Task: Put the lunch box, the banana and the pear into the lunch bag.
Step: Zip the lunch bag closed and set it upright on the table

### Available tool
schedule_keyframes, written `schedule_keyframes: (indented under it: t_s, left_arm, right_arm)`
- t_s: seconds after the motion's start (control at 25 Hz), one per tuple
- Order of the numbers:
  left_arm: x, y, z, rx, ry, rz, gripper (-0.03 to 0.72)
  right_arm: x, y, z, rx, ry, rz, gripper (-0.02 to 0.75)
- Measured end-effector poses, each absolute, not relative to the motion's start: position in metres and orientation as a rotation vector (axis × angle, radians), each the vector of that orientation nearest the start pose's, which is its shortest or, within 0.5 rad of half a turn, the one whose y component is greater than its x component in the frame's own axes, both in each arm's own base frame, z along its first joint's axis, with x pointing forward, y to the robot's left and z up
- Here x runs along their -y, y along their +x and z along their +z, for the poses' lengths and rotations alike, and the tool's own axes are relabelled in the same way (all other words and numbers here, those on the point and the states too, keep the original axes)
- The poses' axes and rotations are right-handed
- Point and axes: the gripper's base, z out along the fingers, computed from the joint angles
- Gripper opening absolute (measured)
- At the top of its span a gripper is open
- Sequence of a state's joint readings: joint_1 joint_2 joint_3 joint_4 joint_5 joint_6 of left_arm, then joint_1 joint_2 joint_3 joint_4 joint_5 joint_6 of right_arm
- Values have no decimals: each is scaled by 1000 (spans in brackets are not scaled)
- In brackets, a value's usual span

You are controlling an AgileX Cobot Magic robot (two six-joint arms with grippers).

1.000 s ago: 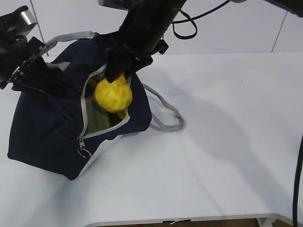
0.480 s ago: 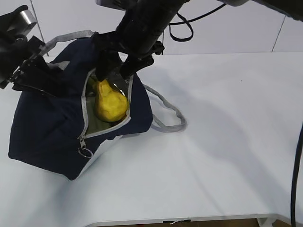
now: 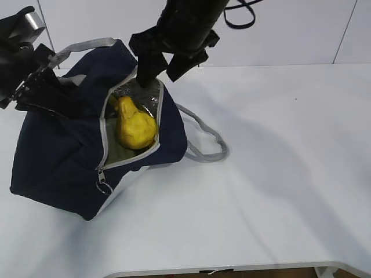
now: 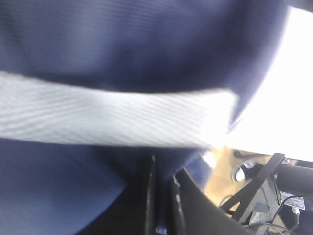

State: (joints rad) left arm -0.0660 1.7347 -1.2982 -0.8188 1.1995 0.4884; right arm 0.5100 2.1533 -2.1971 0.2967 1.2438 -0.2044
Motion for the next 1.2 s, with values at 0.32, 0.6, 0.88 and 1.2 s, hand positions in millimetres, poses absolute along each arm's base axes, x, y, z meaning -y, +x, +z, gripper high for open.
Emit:
schedule_keyframes:
  t_s: [0.32,0.6,0.88,1.2]
  left_arm:
    - [85,326,283,-2682,355,-1084,-13]
    - [81,317,296,-2678,379,-1014,-13]
    - [80,314,298,-2688,380,-984,-13]
    - [80,314,298,-2690,379,-983,-13]
  right_arm:
    - [-231,400,337,-2510,-837,242,546]
    - [-221,402,307,-2638,-751,143,546]
    - [-222,401,294,-2704,-707,202,547]
    - [-225,404,279,-2755,-662,215,546]
